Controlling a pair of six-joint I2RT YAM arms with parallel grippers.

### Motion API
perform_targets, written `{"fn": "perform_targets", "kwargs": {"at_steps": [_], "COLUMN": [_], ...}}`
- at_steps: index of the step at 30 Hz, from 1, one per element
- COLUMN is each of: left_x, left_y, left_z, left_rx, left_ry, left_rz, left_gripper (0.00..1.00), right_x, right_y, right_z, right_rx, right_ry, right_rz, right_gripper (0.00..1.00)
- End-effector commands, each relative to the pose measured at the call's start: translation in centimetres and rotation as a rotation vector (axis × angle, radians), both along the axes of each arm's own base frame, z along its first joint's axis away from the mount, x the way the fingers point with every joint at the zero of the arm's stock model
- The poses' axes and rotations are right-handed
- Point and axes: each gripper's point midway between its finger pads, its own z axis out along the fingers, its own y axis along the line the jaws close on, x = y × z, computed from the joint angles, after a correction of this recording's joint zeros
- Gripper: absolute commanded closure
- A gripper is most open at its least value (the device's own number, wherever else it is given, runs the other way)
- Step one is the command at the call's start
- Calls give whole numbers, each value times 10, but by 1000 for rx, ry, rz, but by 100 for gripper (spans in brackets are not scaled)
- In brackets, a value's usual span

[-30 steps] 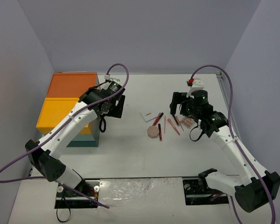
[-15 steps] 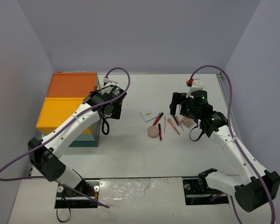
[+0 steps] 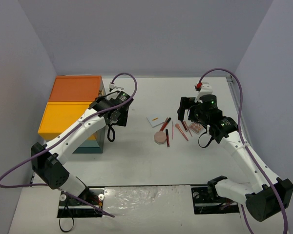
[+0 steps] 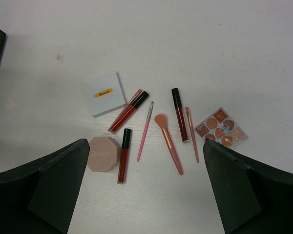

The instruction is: Organize the makeup

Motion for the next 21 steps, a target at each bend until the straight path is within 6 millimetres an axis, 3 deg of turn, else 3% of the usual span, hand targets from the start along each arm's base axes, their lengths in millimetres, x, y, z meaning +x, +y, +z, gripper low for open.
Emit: {"fn": "perform_targets", "kwargs": {"at_steps": [1,13,17,21], "left_x": [-2,1,2,7], "left_y": [-17,-88,-84,-77], "left_z": [5,34,43,66], "left_rx": [-103,-237,-202,-186], "left_ry": [-7,-41,-55,-115], "left_rz": [-12,-150,-139,-127], "left_gripper": [3,3,3,3], "right_x": [4,5,4,5], "right_y": [-2,-2,-2,-2], "right_z": [16,17,17,15], "right_rx": [11,8,7,5], "right_ry": [-59,-60,-63,-57], "right_rz": [-12,-11,-11,-9], "right_gripper": [0,0,0,0]}}
